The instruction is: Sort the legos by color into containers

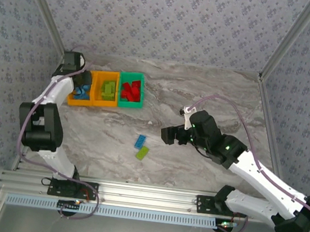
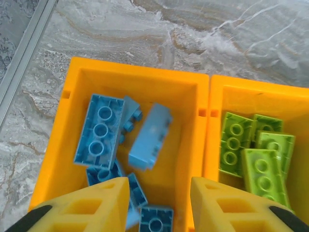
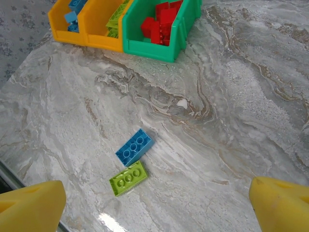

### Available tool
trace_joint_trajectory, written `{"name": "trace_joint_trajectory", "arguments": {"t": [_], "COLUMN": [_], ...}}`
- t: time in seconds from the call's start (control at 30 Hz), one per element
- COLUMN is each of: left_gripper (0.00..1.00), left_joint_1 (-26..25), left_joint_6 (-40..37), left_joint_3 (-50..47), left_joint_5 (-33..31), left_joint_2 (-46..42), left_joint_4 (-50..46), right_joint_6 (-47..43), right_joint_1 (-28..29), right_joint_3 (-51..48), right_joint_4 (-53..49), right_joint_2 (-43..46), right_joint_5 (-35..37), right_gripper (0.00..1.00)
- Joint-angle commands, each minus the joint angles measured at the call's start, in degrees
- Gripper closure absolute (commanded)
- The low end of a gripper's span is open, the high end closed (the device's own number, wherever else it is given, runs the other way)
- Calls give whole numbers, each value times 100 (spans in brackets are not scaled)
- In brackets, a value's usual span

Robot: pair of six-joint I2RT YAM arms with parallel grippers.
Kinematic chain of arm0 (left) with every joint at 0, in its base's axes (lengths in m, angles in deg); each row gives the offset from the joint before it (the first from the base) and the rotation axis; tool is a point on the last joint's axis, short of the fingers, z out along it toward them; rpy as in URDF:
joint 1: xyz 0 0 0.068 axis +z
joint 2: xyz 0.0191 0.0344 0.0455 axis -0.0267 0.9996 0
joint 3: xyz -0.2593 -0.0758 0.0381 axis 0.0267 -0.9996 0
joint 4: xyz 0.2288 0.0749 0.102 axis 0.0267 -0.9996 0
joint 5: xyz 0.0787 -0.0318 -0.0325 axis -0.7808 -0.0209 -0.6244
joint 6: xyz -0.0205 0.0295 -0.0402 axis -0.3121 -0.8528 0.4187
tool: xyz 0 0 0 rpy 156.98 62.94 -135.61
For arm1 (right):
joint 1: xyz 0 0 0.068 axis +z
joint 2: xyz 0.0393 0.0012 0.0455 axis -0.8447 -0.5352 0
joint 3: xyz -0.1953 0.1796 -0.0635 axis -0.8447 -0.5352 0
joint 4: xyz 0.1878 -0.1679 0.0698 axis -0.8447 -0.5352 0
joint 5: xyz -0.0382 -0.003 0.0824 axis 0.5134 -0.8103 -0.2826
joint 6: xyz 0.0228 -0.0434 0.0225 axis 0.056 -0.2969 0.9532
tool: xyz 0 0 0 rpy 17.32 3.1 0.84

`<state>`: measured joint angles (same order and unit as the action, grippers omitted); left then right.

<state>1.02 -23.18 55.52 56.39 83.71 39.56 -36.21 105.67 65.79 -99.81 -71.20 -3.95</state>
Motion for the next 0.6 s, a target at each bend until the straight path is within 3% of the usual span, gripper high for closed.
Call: {"name": "trace_joint_trajectory", "arguments": {"t": [0.0, 0.17, 0.33, 0.43, 0.57], "left_gripper": [67, 67, 67, 67, 63], "left_joint_1": [-603, -2360, -3865, -4523, -4897], "left_joint_6": [678, 804, 1624, 1879, 2038], "left_joint_3": [-163, -975, -1824, -2024, -2010], "left_joint_5": [611, 269, -78, -214, -195], "left_joint_2": [-939, -1848, -2139, -1824, -1002], "left_joint_4": [-599, -960, -760, -413, 73], "right_joint_6": [87, 181, 345, 406, 428], "right_joint_1": [-29, -86, -167, -224, -250], "right_joint_3": [-40, -253, -464, -565, -627], "right_joint_4": [47, -32, -126, -115, -92], "right_joint_2": [-104, -192, -75, -1, 33], "right_joint_5": [1, -302, -326, -357, -438], "right_gripper": [0, 0, 0, 0, 0]}}
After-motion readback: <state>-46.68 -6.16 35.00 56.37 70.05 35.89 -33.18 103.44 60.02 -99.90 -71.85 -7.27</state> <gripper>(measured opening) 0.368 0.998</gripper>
